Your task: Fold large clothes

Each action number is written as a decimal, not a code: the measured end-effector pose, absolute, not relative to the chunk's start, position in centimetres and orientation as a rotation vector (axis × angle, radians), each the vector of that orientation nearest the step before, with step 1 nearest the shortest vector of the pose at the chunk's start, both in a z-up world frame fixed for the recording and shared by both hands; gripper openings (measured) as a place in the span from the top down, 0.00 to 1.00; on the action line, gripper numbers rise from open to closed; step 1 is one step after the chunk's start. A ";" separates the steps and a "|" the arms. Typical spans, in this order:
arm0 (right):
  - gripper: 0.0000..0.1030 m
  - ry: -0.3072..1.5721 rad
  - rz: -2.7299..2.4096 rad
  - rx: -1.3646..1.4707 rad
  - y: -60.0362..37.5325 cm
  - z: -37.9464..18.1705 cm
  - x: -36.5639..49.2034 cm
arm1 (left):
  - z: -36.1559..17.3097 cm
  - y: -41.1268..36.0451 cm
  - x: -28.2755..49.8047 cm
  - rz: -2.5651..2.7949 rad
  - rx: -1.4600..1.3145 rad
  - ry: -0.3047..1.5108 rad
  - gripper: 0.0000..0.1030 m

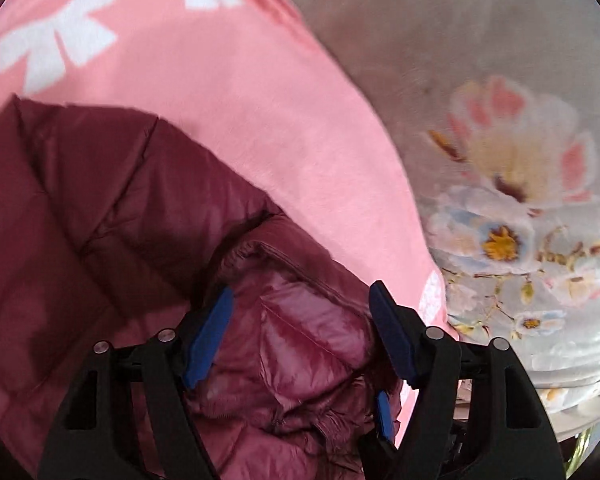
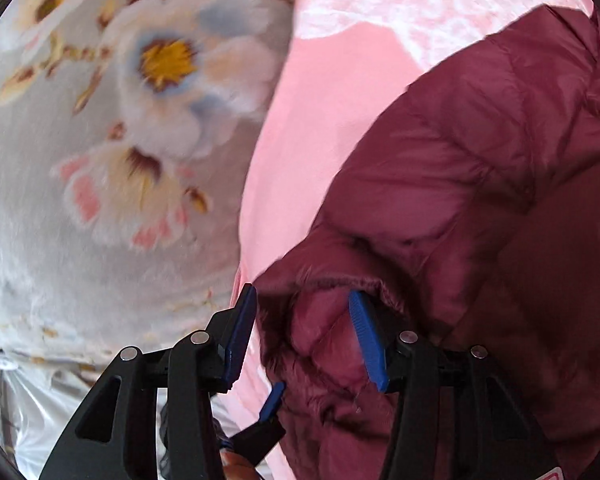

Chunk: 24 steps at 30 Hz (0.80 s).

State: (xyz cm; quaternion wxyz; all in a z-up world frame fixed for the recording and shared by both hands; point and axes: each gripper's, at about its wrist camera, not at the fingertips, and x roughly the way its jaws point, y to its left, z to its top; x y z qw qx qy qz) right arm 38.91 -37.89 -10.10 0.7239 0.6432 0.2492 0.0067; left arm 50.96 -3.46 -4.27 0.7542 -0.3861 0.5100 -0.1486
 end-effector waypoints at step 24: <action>0.98 0.782 -0.167 0.434 -33.7 -9.5 39.7 | -1.0 -5.9 48.7 -0.362 -0.481 0.996 0.98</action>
